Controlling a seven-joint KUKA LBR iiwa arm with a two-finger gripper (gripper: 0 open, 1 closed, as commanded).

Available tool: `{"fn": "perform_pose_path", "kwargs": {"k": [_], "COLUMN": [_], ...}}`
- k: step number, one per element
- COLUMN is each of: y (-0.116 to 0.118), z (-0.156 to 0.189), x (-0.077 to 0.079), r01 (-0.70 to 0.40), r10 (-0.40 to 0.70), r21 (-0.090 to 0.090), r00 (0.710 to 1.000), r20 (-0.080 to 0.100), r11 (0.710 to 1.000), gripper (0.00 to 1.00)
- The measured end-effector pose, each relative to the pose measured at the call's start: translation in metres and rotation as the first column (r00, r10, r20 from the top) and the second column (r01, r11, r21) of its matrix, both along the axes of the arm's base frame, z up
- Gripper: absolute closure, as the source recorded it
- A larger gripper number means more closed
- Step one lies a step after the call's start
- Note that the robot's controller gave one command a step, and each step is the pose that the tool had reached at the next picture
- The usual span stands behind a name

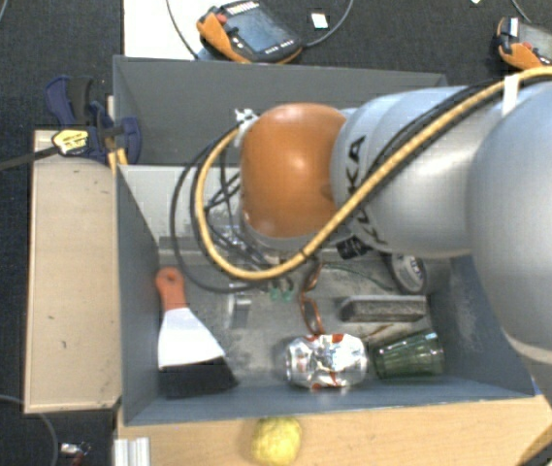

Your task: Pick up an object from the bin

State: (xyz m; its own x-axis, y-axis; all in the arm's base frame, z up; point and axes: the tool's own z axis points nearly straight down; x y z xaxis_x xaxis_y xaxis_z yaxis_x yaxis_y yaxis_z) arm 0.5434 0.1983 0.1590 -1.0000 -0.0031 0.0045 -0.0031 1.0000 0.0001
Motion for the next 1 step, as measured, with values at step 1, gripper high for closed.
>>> {"fn": "perform_pose_path", "kwargs": {"k": [1], "y": [-0.0009], "z": [0.0033], "x": [0.0021], "r01": [0.006], "r10": [-0.006], "r21": [0.001], "r00": [1.0], "r20": [0.006], "r11": [1.0], "gripper": [0.0]}}
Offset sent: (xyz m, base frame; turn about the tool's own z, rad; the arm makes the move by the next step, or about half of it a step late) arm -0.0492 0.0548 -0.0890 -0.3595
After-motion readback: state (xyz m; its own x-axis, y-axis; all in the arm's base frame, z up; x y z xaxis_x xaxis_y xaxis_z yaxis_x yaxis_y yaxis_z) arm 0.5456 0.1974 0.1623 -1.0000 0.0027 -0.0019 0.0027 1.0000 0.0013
